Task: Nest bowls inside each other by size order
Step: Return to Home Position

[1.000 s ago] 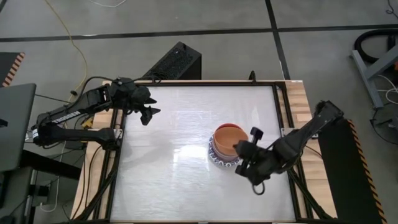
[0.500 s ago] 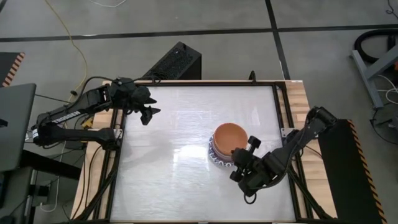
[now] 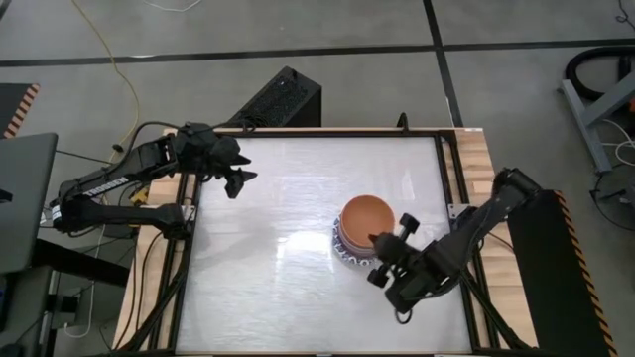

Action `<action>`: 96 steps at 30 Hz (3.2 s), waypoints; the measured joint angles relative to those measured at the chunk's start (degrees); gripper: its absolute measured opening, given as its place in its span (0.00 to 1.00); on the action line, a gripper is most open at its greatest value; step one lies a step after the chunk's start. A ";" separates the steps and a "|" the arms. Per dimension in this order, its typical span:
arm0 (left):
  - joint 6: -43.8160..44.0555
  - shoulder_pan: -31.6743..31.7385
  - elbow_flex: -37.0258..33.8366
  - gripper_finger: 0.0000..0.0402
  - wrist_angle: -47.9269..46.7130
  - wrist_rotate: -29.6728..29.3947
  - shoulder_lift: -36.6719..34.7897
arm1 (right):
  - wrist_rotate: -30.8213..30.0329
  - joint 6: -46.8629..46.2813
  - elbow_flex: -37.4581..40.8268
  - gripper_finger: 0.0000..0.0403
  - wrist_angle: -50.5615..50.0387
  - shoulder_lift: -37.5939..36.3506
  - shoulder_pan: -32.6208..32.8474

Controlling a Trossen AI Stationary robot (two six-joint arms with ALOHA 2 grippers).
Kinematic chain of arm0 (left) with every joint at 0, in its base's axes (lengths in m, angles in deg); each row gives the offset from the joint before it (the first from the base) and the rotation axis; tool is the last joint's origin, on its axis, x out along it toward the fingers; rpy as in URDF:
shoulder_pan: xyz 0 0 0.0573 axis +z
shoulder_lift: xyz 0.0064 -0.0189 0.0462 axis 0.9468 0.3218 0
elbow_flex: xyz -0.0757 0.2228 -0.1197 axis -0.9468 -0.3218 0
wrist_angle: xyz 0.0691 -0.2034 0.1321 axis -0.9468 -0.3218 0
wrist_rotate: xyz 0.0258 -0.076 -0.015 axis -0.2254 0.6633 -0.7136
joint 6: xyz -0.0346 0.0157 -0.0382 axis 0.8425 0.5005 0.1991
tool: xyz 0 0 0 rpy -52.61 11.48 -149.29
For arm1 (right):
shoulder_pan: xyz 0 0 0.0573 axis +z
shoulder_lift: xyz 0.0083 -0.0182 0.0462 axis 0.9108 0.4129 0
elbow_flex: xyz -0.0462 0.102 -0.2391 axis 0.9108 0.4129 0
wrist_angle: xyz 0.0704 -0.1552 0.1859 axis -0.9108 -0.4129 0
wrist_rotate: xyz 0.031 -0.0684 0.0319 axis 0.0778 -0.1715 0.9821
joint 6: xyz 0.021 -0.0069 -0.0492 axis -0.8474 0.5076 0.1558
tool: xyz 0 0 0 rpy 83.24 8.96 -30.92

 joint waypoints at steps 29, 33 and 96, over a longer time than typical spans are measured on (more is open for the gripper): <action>3.08 -4.11 0.02 0.57 36.24 19.57 -0.54 | 25.08 54.46 -0.02 0.01 29.98 -30.59 -17.42; 0.41 -3.89 0.02 0.57 35.88 19.58 -2.19 | 28.19 54.66 -0.02 0.01 28.04 -33.08 -21.48; 14.26 -5.31 -59.93 0.57 49.84 2.20 -52.30 | 27.42 40.55 81.74 0.01 78.53 -90.66 -29.85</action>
